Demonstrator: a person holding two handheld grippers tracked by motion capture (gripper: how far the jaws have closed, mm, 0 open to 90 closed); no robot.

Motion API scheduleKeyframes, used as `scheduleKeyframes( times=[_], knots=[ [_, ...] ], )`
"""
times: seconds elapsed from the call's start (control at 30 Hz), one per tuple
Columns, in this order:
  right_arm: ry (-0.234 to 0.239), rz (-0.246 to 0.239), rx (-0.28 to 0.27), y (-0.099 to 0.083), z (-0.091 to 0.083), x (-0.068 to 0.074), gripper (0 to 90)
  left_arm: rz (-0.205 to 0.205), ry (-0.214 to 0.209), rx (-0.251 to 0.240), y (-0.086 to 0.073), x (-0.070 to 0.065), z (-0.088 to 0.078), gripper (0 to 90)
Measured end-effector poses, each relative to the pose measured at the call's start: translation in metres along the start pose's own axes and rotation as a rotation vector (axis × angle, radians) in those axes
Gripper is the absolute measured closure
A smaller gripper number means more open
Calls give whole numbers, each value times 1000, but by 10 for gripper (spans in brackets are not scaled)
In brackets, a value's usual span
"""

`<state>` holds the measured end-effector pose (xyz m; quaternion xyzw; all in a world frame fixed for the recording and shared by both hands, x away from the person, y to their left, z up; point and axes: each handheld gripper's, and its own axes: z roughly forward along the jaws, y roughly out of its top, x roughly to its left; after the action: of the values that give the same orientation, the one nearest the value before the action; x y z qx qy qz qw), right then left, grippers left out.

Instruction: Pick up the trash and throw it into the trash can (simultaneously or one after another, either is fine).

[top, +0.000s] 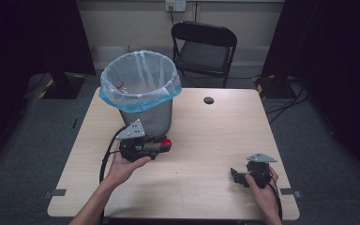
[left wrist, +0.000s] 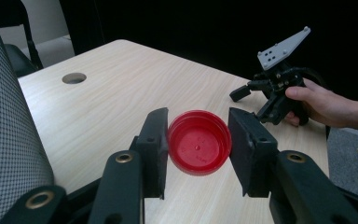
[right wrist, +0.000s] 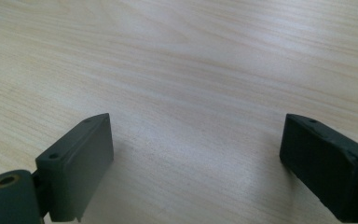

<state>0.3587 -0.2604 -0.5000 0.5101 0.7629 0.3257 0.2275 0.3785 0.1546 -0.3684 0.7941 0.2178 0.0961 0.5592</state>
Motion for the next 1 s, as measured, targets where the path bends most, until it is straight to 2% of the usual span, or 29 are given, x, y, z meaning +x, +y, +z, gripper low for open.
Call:
scheduleKeyframes(
  times=[0.07,0.33,0.4,0.57,0.63,0.67,0.8,1.0],
  knots=[
    [0,0,0,0,0,0,89,10,13,-7,5,-1,-2,597],
    [0,0,0,0,0,0,89,20,12,-33,17,-1,-7,598],
    [0,0,0,0,0,0,89,11,5,-44,21,0,-9,597],
    [0,0,0,0,0,0,89,24,10,-55,29,-1,-13,597],
    [0,0,0,0,0,0,89,44,25,-57,34,-2,-16,598],
    [0,0,0,0,0,0,89,53,41,-62,38,-1,-19,598],
    [0,0,0,0,0,0,89,55,56,-92,48,2,-27,598],
    [0,0,0,0,0,0,89,51,58,-137,64,8,-38,598]
  ],
)
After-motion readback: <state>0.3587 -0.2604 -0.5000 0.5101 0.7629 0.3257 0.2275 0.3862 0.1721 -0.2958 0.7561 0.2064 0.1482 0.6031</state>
